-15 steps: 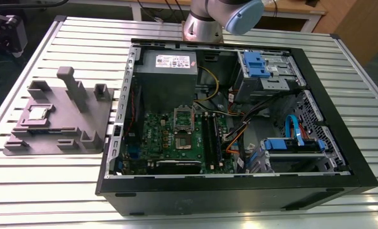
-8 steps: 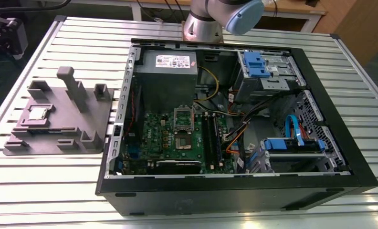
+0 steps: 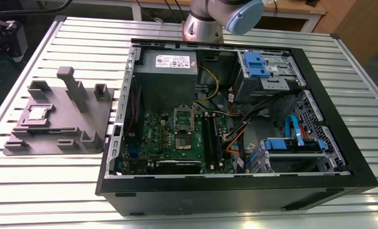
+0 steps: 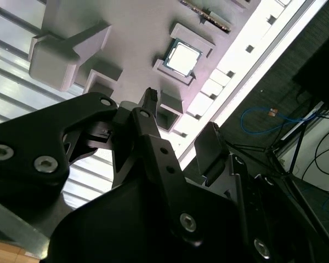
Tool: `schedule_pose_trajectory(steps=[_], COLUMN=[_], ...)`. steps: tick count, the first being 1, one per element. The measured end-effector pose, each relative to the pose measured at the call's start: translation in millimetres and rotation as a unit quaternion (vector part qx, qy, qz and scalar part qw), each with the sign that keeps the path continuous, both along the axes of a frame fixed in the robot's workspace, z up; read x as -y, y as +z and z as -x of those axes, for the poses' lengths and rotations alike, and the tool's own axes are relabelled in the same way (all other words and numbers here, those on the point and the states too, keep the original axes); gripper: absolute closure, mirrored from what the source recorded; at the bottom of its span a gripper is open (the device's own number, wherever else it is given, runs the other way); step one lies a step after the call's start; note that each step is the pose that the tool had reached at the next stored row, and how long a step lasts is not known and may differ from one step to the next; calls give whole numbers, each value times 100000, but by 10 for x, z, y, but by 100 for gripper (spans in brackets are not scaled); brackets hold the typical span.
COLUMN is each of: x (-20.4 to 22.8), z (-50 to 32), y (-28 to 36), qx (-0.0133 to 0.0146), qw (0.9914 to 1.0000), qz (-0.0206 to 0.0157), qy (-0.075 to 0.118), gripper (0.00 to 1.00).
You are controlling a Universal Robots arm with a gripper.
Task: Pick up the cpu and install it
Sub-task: 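Pick up the cpu and move it towards the insertion slot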
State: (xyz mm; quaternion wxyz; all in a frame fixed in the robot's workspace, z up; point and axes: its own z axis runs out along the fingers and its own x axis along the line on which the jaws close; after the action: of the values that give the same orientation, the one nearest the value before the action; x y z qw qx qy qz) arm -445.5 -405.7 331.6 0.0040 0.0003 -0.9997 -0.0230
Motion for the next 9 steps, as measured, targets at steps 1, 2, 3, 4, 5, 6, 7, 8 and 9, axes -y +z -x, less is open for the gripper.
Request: schedule_pose_trajectory(steps=[1,2,3,4,5,6,7,8,9], x=[1,1,1,1,1,1,1,1,1], z=[0,0,0,0,0,0,0,0,0], y=[-1,-1,-1,-2,-5,-6,-7,-10,-12], qx=[4,4,3,4,10,6,4,8,3], qw=[100000,100000,100000,100000,100000,100000,100000,100000,100000], qz=[-1,-1,0,-3,-4,-3,-2,-5,-1], qy=[3,2,2,3,4,4,3,3,4], gripper=[45,45,45,45,45,45,45,45,45])
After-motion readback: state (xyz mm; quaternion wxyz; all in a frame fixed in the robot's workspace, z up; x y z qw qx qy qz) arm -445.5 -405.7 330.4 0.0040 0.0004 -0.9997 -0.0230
